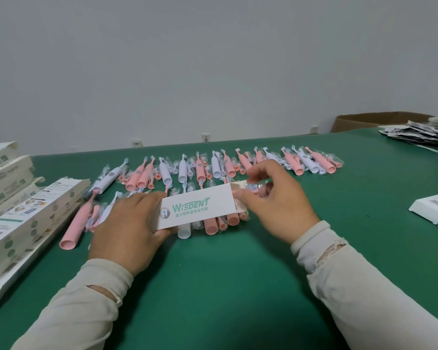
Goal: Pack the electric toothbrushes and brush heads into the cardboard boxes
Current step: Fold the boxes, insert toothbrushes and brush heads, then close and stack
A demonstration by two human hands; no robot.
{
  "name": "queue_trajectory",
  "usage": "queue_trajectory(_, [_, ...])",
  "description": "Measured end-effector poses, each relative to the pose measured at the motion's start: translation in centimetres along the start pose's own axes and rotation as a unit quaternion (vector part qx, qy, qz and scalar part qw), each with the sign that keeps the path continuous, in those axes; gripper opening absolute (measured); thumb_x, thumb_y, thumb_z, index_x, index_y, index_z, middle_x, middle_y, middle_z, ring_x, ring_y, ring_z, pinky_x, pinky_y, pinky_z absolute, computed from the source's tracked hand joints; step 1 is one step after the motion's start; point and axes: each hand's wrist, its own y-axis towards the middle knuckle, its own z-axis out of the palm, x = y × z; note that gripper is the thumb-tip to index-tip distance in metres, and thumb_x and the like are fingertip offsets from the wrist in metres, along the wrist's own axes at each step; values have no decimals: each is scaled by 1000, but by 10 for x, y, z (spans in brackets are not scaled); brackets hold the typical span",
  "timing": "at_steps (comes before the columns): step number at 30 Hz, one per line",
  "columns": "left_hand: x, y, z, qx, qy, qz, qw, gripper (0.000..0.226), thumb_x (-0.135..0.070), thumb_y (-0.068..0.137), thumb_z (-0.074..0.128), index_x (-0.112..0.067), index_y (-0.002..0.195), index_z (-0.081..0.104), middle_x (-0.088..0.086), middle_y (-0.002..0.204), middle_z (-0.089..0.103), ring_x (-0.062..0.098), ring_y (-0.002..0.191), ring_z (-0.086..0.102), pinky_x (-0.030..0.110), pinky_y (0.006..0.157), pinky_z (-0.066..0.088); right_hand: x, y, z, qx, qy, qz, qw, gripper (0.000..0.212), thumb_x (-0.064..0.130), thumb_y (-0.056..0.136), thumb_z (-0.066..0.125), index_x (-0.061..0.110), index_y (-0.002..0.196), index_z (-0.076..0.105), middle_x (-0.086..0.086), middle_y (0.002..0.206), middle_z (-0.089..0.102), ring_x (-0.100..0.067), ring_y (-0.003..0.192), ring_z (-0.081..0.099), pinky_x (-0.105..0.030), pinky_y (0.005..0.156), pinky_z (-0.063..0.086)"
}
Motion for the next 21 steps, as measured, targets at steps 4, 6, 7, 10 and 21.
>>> queue_trajectory(4, [1, 0, 0, -12, -10, -13, 1000, 61, -51, 80, 73, -39, 135, 49, -9, 129, 58, 20, 118, 49, 44, 91, 49, 4, 1, -1, 7, 161, 77, 984, 22, 7, 90, 66, 25, 102, 66, 0, 99, 71, -3, 66, 69, -20, 60, 54])
queue_trajectory(6, [1, 0, 0, -14, -10, -17, 1000, 61, -54, 80, 71, -39, 135, 49, -9, 128, 58, 20, 117, 49, 43, 89, 49, 4, 3, -1, -4, 147, 77, 986, 22, 7, 91, 63, 24, 102, 72, -4, 107, 72, -10, 83, 74, -28, 78, 60])
queue_trajectory(7, [2, 0, 1, -14, -10, -18, 1000, 62, -54, 80, 71, -39, 135, 49, -9, 128, 58, 20, 117, 49, 43, 89, 49, 3, 4, -1, -5, 143, 77, 987, 21, 8, 92, 62, 24, 101, 73, -6, 108, 72, -12, 85, 74, -32, 83, 60])
queue_trajectory(10, [1, 0, 1, -14, -8, -18, 1000, 62, -54, 80, 71, -38, 135, 49, -8, 128, 58, 20, 117, 49, 44, 89, 50, 1, 3, 2, -13, 152, 80, 985, 21, 11, 96, 60, 27, 92, 73, -8, 101, 73, -19, 83, 74, -42, 86, 60])
queue_trajectory(21, [0, 0, 1, -11, -10, -14, 1000, 60, -53, 79, 73, -40, 133, 49, -10, 126, 59, 20, 114, 50, 42, 86, 48, -2, 2, 6, -57, 77, 53, 994, 16, 10, 83, 76, 21, 76, 67, 21, 57, 59, 2, 49, 47, -10, 52, 41])
